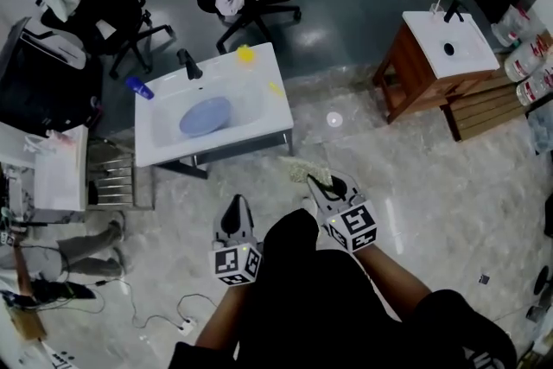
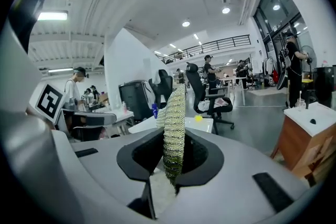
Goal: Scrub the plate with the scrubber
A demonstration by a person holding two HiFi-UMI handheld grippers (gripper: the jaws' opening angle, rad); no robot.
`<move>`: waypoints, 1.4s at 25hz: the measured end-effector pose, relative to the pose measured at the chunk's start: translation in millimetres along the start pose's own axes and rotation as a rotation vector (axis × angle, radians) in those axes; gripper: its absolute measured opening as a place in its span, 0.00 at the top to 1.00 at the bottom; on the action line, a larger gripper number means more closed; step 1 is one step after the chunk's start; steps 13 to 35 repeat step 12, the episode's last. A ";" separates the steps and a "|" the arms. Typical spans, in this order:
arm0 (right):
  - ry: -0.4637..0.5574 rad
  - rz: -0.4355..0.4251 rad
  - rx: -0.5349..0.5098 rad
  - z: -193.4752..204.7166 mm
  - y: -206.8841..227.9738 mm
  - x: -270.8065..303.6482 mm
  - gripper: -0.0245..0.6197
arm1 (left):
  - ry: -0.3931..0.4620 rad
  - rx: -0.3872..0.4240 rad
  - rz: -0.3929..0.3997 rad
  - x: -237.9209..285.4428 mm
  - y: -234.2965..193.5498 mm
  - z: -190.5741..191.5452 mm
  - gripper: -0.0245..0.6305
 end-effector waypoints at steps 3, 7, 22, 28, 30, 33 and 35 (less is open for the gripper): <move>0.027 0.039 0.005 -5.8 26.4 -1.3 0.86 | 0.015 0.004 0.050 38.2 18.8 -4.2 0.94; 0.028 0.084 0.010 -19.5 67.2 -15.7 0.86 | 0.028 -0.027 0.104 81.9 63.1 -19.3 0.94; 0.059 0.134 -0.018 -44.3 110.9 -39.8 0.86 | 0.085 0.020 0.170 113.3 117.4 -52.1 0.94; 0.059 0.134 -0.018 -44.3 110.9 -39.8 0.86 | 0.085 0.020 0.170 113.3 117.4 -52.1 0.94; 0.059 0.134 -0.018 -44.3 110.9 -39.8 0.86 | 0.085 0.020 0.170 113.3 117.4 -52.1 0.94; 0.059 0.134 -0.018 -44.3 110.9 -39.8 0.86 | 0.085 0.020 0.170 113.3 117.4 -52.1 0.94; 0.059 0.134 -0.018 -44.3 110.9 -39.8 0.86 | 0.085 0.020 0.170 113.3 117.4 -52.1 0.94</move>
Point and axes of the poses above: the fingertips, and each gripper's own axes: x forward along the fingers, y to its right, z out of its underside, the point moved 7 cm from there along -x, backward along the fingers, and after that the axes turned 14 degrees about x, right-handed, at the moved point
